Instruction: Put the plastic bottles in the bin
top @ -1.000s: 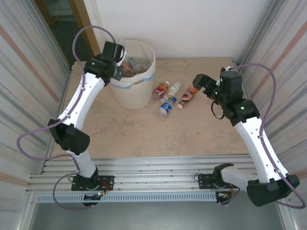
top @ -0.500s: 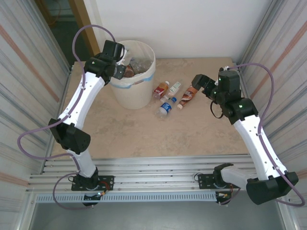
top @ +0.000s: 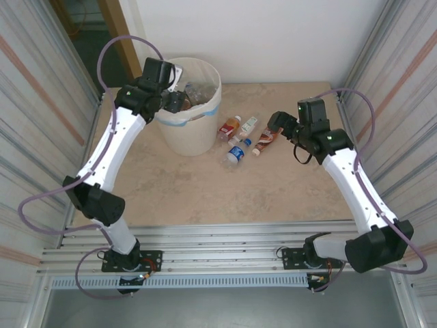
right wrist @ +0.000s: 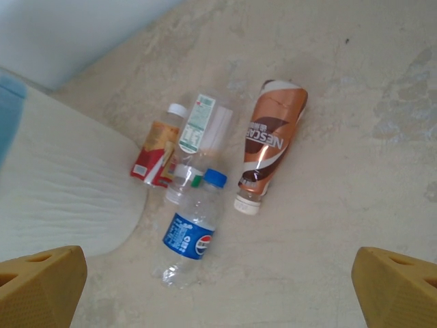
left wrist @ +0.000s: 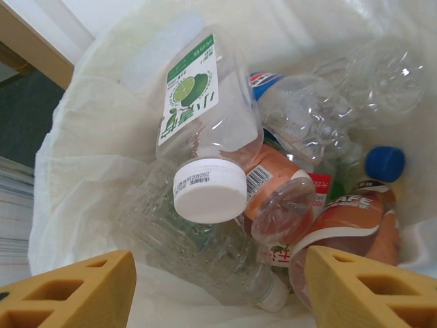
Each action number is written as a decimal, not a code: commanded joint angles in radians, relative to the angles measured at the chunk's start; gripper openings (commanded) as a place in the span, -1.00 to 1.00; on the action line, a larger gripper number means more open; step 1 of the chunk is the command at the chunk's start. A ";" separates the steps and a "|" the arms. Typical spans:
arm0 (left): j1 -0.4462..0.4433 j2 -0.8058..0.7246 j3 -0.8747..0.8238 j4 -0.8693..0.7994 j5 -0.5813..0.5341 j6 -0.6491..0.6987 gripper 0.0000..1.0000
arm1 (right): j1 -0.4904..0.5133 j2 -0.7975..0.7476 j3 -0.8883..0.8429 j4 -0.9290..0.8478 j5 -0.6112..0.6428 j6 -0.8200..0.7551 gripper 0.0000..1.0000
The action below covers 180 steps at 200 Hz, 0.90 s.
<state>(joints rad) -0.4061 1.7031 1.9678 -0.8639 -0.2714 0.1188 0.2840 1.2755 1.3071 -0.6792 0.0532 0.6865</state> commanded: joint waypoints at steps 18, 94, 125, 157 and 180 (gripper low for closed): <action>-0.006 -0.153 -0.110 0.129 0.060 -0.080 0.35 | -0.009 0.091 0.044 -0.038 0.015 -0.034 0.95; -0.011 -0.536 -0.595 0.430 0.209 -0.335 0.97 | -0.018 0.364 0.105 -0.009 0.026 -0.051 1.00; -0.014 -0.659 -0.766 0.523 0.244 -0.451 0.97 | -0.022 0.493 0.138 0.007 0.022 -0.048 0.88; -0.016 -0.725 -0.877 0.561 0.262 -0.536 0.98 | -0.022 0.590 0.144 0.047 0.019 -0.023 0.78; -0.017 -0.757 -0.937 0.590 0.271 -0.581 0.97 | -0.022 0.644 0.144 0.069 0.010 -0.012 0.71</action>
<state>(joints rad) -0.4145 0.9848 1.0805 -0.3496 -0.0269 -0.3687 0.2668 1.8748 1.4193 -0.6373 0.0589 0.6514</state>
